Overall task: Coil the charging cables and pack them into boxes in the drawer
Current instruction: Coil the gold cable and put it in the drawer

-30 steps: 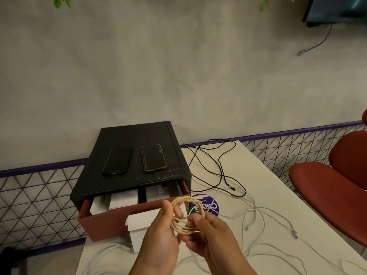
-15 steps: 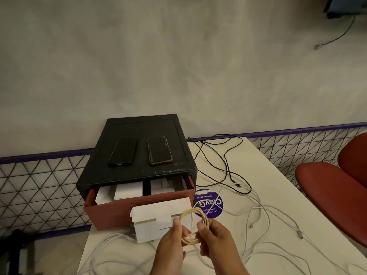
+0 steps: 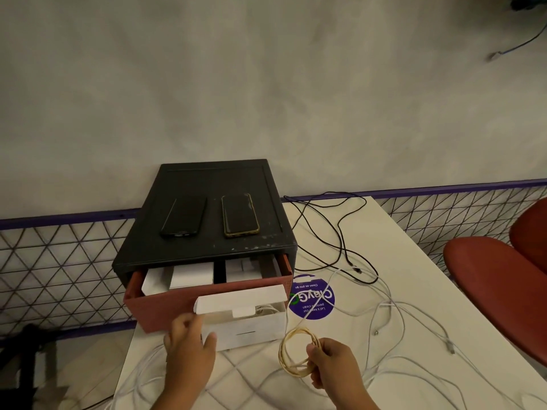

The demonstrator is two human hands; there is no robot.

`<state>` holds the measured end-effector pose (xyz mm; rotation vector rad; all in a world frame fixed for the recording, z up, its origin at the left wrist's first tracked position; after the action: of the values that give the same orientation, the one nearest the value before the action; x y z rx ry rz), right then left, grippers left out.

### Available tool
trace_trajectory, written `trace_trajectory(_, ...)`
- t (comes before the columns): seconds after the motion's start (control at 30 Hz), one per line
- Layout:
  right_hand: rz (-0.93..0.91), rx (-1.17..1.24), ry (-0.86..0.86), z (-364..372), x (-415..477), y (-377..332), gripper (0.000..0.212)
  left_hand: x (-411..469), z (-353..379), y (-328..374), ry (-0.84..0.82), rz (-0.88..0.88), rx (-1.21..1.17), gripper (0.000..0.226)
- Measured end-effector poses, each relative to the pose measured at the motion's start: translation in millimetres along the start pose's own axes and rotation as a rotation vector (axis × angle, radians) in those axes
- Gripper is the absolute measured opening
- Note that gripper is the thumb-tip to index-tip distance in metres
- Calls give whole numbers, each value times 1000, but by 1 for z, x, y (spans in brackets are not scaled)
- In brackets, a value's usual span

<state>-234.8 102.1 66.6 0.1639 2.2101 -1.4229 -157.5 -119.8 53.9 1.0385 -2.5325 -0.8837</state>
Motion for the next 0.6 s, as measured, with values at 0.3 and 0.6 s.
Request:
trace_trajectory(0.3,-42,-27,0,-7,0,2,26,17,12,-3,-146,4,-148,84)
trace_trajectory(0.6,-87,-90,-21,-2,0,5,23,18,16,3,-209,34,-164,94)
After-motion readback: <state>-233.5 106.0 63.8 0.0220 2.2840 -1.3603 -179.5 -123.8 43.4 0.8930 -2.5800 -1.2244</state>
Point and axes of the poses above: each hand's wrist, its own x-axis towards the middle knuckle, its own z-axis out of the palm, y = z × x, the point moved 2 cm from there along x, towards the middle knuckle, and after that the axes turned 3 degrees about z, right-handed, at the moved point
